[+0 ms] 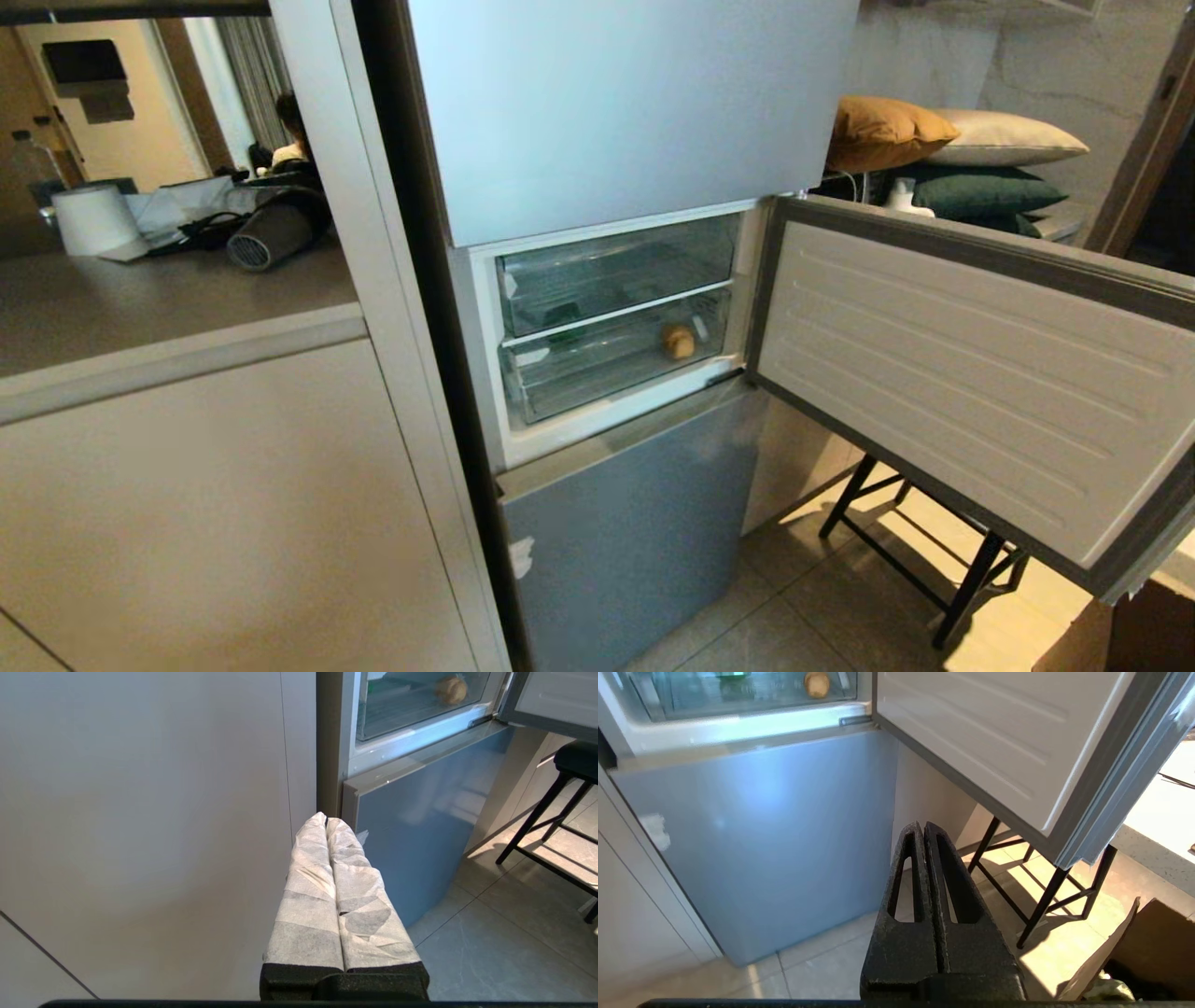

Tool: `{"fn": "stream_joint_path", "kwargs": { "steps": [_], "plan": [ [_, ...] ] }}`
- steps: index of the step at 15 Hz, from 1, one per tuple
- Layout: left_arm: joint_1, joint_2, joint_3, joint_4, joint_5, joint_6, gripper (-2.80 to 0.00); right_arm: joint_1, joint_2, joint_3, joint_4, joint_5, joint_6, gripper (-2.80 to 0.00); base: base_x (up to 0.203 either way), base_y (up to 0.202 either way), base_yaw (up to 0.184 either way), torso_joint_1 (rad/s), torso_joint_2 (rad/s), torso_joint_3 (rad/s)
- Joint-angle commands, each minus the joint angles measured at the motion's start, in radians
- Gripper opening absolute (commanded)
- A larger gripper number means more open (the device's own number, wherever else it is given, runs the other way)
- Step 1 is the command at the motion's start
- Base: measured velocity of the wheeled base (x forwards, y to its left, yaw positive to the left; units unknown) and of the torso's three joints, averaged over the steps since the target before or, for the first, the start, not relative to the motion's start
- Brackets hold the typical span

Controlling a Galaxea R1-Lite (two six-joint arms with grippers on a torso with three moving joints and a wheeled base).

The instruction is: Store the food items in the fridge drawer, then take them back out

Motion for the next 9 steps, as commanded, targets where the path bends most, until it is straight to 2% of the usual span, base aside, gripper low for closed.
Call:
{"fn": "stream_joint_path", "kwargs": {
  "steps": [1,9],
  "plan": [
    [0.000,0.001,0.011,-0.001,0.000,0.000,-2.80,0.000,0.000,0.000,-0.001,0.001,-0.011,-2.80,0.000,0.000,0.000,-0.141,0.34,0.199],
    [0.000,0.001,0.011,-0.001,0.000,0.000,-2.80,0.000,0.000,0.000,0.000,0.038,-0.047,-2.80,0.000,0.000,0.000,-0.152,0.40,0.248]
  ]
}}
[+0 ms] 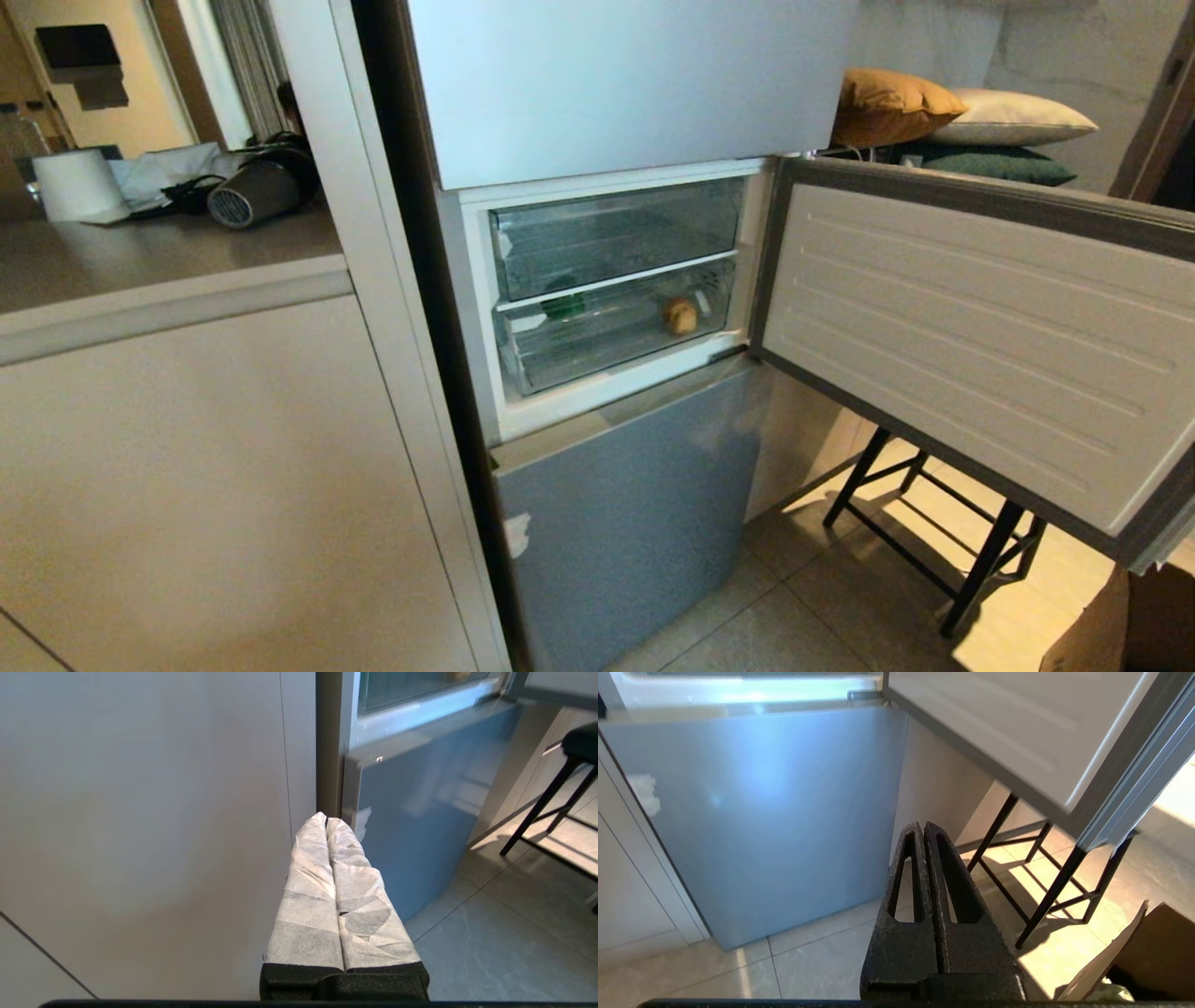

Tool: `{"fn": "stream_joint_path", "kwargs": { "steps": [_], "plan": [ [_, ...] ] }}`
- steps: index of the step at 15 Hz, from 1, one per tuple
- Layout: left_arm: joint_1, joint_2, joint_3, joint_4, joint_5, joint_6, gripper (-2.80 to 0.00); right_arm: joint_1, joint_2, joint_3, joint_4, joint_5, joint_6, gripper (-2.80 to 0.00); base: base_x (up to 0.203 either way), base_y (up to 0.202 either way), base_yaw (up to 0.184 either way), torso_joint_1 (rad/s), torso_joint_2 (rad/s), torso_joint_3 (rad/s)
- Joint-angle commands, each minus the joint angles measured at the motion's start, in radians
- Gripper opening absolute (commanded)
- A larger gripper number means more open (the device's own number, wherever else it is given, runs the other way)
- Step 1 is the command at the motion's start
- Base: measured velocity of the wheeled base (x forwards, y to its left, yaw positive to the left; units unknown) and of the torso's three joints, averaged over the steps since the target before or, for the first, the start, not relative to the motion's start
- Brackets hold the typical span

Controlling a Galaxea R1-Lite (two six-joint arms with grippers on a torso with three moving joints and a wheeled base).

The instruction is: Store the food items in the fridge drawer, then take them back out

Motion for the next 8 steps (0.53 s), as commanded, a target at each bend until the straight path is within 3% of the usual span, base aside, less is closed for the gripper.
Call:
{"fn": "stream_joint_path", "kwargs": {
  "steps": [1,6,8],
  "plan": [
    [0.000,0.001,0.011,0.000,0.000,0.000,-2.80,0.000,0.000,0.000,0.001,0.001,-0.001,-2.80,0.000,0.000,0.000,-0.203,0.54,0.339],
    [0.000,0.001,0.011,0.000,0.000,-0.001,-2.80,0.000,0.000,0.000,0.003,0.001,0.001,-2.80,0.000,0.000,0.000,-0.182,0.54,0.350],
    [0.000,0.001,0.011,0.000,0.000,-0.011,-2.80,0.000,0.000,0.000,0.003,-0.002,0.004,-2.80,0.000,0.000,0.000,-0.101,0.33,0.224]
  ]
}}
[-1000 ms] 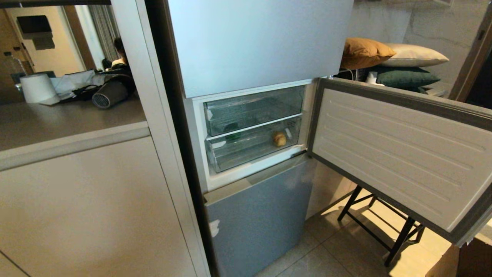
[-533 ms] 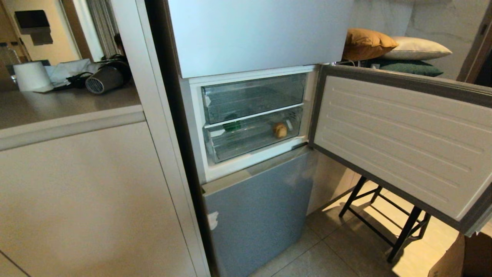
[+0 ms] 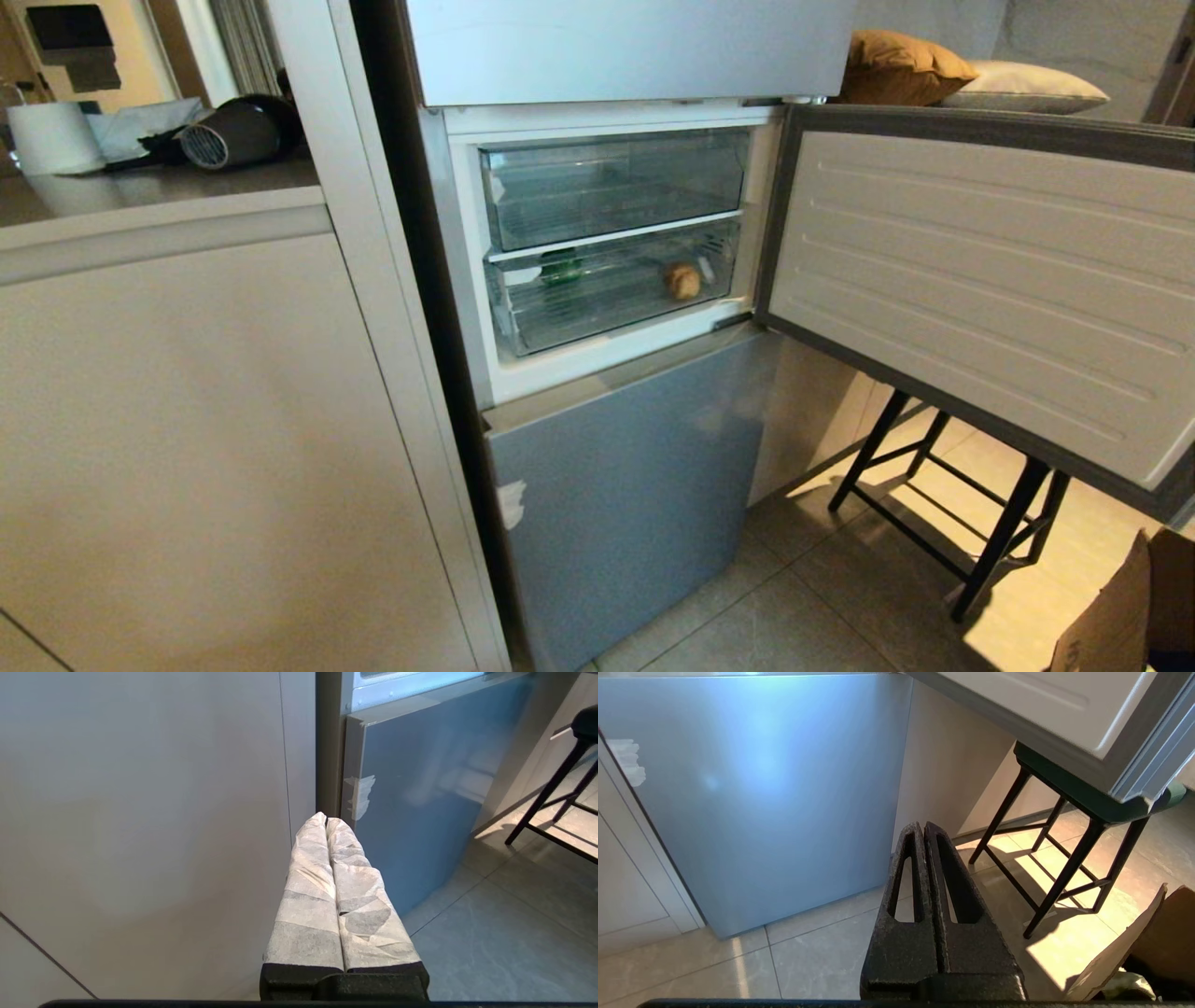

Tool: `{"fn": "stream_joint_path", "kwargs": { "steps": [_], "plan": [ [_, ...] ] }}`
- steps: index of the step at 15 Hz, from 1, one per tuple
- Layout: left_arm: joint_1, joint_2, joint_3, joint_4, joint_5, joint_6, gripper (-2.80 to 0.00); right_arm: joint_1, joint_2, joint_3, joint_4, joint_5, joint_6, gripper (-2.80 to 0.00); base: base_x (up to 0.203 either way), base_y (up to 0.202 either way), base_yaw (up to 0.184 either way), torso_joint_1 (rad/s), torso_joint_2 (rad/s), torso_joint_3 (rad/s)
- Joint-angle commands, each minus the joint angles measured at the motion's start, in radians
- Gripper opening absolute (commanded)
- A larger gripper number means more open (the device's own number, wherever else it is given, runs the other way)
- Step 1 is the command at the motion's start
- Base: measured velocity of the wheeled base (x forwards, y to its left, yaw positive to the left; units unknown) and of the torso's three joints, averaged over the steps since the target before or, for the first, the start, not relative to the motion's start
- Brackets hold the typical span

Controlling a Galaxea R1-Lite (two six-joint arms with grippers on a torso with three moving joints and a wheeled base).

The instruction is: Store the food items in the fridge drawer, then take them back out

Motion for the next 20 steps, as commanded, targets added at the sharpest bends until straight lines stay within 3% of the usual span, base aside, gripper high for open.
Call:
{"fn": "stream_joint_path", "kwargs": {
  "steps": [1,8,20],
  "plan": [
    [0.000,0.001,0.011,-0.001,0.000,-0.005,-2.80,0.000,0.000,0.000,0.000,0.001,0.000,-2.80,0.000,0.000,0.000,-0.047,0.14,0.093],
    [0.000,0.001,0.011,-0.001,0.002,-0.005,-2.80,0.000,0.000,0.000,0.000,0.001,0.005,-2.80,0.000,0.000,0.000,-0.005,0.02,0.014],
    [0.000,0.001,0.011,-0.001,0.002,-0.005,-2.80,0.000,0.000,0.000,-0.001,0.002,0.003,-2.80,0.189,0.000,-0.001,0.002,0.00,0.002]
  ]
}}
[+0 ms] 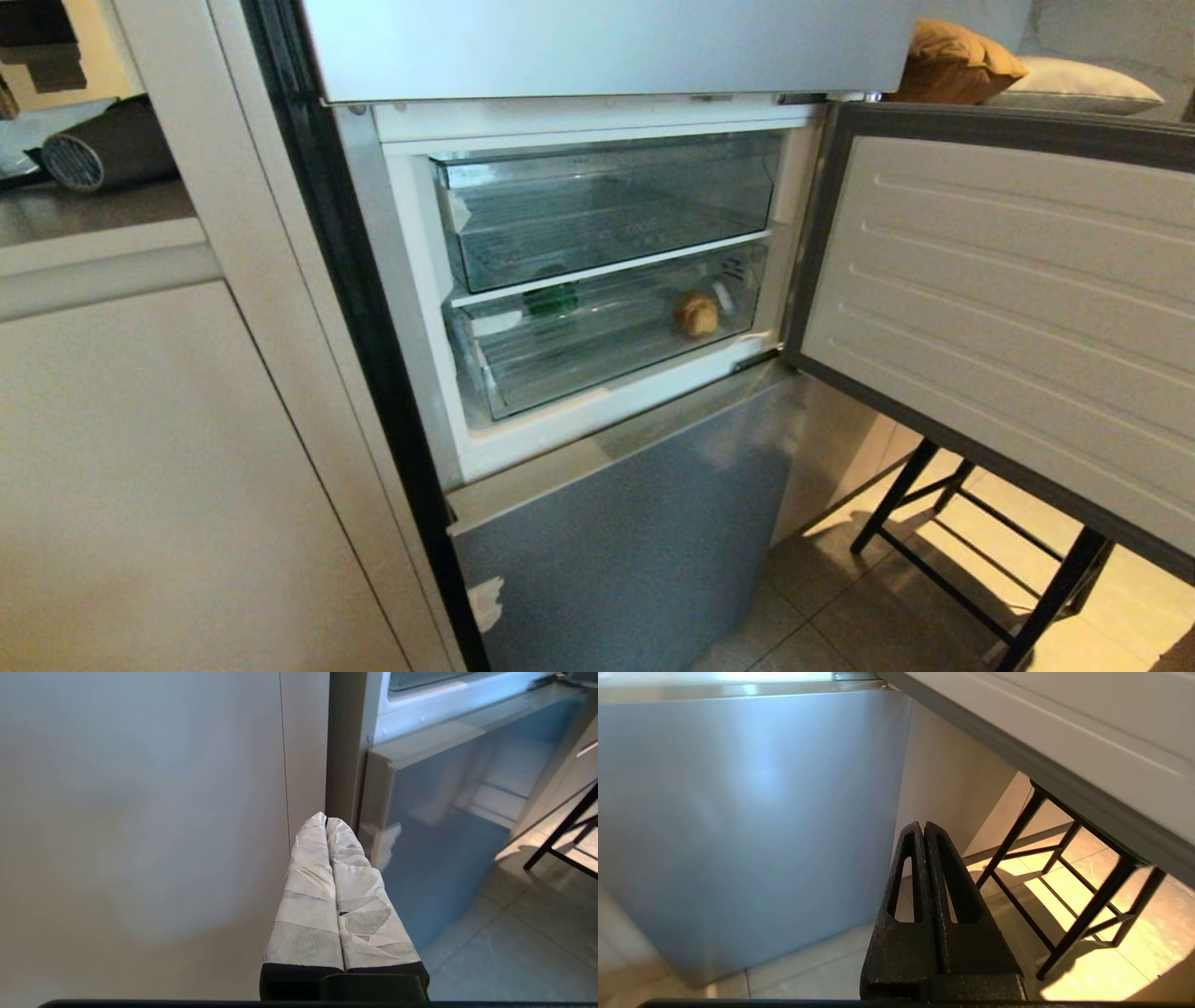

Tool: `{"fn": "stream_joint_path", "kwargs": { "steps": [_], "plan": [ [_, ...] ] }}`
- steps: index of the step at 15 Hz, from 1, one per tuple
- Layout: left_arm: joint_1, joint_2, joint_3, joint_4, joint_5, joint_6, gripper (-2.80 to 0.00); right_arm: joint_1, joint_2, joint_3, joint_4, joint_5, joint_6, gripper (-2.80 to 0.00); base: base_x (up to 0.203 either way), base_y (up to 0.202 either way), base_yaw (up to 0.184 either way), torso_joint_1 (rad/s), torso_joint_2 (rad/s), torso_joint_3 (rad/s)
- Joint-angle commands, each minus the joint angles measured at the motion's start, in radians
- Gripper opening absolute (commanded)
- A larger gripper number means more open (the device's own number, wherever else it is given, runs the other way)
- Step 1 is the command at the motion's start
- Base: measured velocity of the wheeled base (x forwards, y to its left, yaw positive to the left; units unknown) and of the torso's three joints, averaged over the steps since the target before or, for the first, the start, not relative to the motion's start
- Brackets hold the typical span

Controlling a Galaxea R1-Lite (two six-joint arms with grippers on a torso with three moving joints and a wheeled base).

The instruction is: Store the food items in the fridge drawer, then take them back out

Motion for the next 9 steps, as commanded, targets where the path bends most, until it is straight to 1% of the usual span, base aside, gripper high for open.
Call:
{"fn": "stream_joint_path", "kwargs": {
  "steps": [1,2,5,9],
  "plan": [
    [0.000,0.001,0.011,-0.001,0.000,0.001,-2.80,0.000,0.000,0.000,0.000,-0.004,0.006,-2.80,0.180,0.000,-0.002,0.004,0.01,-0.001],
    [0.000,0.001,0.011,-0.001,-0.002,0.001,-2.80,0.000,0.000,0.000,0.000,-0.004,0.011,-2.80,0.133,0.000,0.001,0.012,0.00,0.002],
    [0.000,0.001,0.011,-0.001,-0.002,0.001,-2.80,0.000,0.000,0.000,0.000,0.002,-0.001,-2.80,0.000,0.000,0.000,0.000,0.00,0.000],
    [0.000,0.001,0.011,-0.001,-0.002,0.001,-2.80,0.000,0.000,0.000,-0.002,-0.001,0.003,-2.80,0.000,0.000,0.000,0.000,0.00,0.000]
  ]
}}
